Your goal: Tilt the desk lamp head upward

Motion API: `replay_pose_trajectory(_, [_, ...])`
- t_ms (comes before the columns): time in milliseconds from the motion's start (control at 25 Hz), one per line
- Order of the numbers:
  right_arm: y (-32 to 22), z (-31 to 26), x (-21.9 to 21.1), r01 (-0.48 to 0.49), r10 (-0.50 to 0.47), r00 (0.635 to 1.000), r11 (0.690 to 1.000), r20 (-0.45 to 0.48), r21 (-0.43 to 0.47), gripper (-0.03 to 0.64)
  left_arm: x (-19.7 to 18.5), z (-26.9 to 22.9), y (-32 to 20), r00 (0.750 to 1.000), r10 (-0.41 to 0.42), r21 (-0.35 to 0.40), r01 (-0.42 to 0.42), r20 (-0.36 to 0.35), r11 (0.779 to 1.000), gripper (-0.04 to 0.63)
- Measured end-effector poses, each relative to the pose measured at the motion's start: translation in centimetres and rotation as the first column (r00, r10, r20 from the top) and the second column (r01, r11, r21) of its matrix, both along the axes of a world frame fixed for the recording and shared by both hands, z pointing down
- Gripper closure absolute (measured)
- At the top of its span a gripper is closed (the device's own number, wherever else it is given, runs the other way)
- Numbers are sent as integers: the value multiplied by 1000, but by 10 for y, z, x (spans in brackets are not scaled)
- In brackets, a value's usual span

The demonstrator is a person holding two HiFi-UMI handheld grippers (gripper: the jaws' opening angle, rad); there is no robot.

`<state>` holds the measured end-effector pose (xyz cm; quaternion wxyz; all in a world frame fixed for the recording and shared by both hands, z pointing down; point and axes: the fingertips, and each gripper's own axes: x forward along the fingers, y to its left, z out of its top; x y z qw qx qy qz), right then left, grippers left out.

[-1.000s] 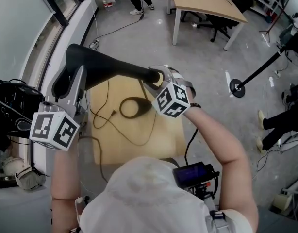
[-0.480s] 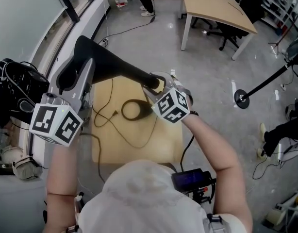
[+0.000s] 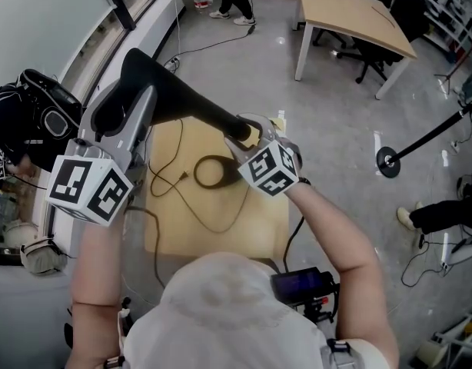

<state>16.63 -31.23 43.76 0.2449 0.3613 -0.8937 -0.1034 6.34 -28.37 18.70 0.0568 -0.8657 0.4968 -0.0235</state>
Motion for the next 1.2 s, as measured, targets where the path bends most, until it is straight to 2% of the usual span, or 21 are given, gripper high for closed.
replay_pose_trajectory(280, [2, 1, -4, 25, -25, 1000, 999, -1, 21, 382, -7, 7, 2, 995, 50, -50, -55, -87, 997, 434])
replay_pose_trajectory(520, [4, 0, 0, 59, -53, 997, 993, -55, 99, 365, -12, 20, 13, 994, 54, -59, -60, -99, 996, 434])
replay_pose_trajectory(640, [8, -9, 2, 66, -64, 998, 991, -21, 119, 365, -25, 27, 22, 993, 34, -67, -42, -116, 997, 434])
replay_pose_trajectory(840, [16, -14, 9, 74, -79, 995, 994, 61, 85, 371, -46, 53, 39, 990, 1, -97, -15, -143, 995, 434])
replay_pose_trajectory(1040, [34, -13, 25, 60, -68, 992, 995, 110, 75, 427, -56, 100, 52, 988, -10, -166, -16, -155, 986, 439])
replay_pose_trajectory(1200, [43, -16, 42, -17, 5, 991, 996, 133, 87, 493, -56, 129, 55, 984, 52, -189, -84, -172, 978, 462])
